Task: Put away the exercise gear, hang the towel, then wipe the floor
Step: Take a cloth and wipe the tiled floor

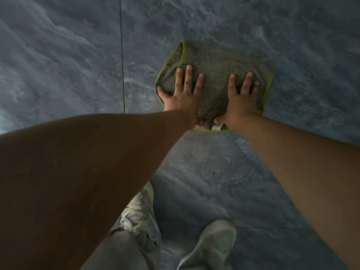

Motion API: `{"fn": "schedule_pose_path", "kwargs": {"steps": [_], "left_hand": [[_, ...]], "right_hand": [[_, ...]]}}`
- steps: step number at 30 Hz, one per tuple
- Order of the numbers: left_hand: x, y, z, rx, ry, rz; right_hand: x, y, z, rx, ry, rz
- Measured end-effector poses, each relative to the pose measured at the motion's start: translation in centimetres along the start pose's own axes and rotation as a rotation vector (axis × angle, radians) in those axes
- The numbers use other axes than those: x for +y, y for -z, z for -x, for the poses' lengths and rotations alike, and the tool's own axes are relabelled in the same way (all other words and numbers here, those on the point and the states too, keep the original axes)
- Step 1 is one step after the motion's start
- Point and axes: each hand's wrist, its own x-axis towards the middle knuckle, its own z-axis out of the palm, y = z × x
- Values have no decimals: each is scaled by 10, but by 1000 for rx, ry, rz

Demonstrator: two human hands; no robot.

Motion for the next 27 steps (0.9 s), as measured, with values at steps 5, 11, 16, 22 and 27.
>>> {"fn": "schedule_pose_path", "kwargs": {"steps": [5,11,16,22,27], "left_hand": [[-7,-20,19,13,35,31],[-4,-46,54,-13,100,73],[8,-90,102,-52,156,59],[38,-141,156,-64,199,106],[73,-183,194,-67,237,132]], "right_hand": [[-9,-17,15,12,29,24],[-9,-43,43,5,86,98],[6,-89,80,-6,136,166],[44,-145,119,9,186,179],[80,-184,147,1,204,218]]}}
